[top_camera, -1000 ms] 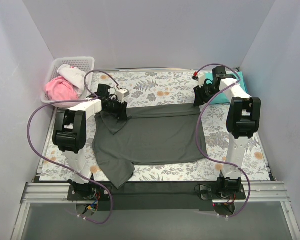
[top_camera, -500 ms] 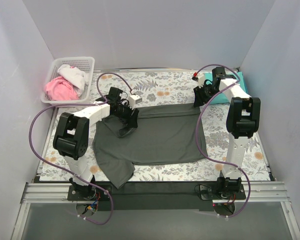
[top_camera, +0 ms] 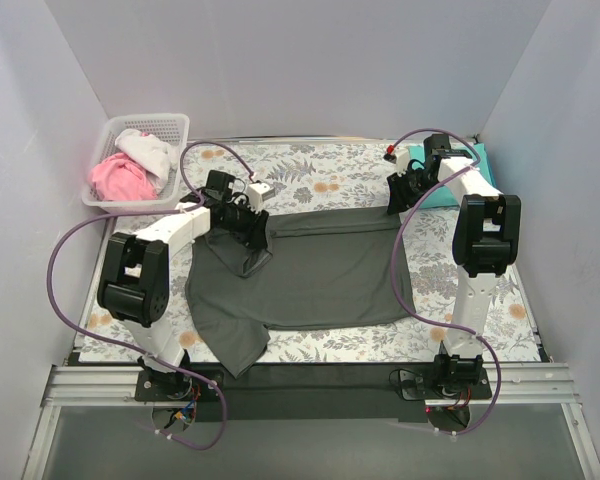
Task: Fold and stack the t-shirts
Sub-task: Fold the tshirt
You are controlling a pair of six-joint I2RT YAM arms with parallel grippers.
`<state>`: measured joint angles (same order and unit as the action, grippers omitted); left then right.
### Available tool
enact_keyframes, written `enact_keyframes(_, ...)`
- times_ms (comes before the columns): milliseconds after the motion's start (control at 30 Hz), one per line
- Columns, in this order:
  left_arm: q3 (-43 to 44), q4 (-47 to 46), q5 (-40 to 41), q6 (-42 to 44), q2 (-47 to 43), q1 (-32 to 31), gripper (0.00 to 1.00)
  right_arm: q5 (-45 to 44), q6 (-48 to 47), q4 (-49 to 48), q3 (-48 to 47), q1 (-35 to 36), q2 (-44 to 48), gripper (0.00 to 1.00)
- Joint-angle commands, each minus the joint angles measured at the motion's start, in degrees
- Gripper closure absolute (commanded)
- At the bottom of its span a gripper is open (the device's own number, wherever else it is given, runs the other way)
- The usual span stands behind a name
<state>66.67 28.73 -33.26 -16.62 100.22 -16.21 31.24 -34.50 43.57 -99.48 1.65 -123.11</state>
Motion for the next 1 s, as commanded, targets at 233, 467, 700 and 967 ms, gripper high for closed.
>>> enact_keyframes(233, 5.83, -4.91, 5.31, -4.47, 5.77, -0.23, 0.62, 0.48, -0.30, 0.73, -1.33, 0.46, -0.20, 0.68)
enact_keyframes(467, 5.66, -0.71, 0.23, -2.72, 6.39, -2.60, 0.99, -0.13, -0.57, 0.73, -1.42, 0.46, -0.38, 0.69)
enact_keyframes(700, 4.43, 2.47, -1.82, -1.75, 5.24, -3.92, 1.00, -0.13, -0.48, 0.90, -2.03, 0.46, -0.47, 0.70)
enact_keyframes(967, 0.13, 4.76, 5.04, -0.96, 3.75, -2.17, 0.75, -3.47, -3.63, 2.39, 0.68, 0.55, -0.11, 0.76)
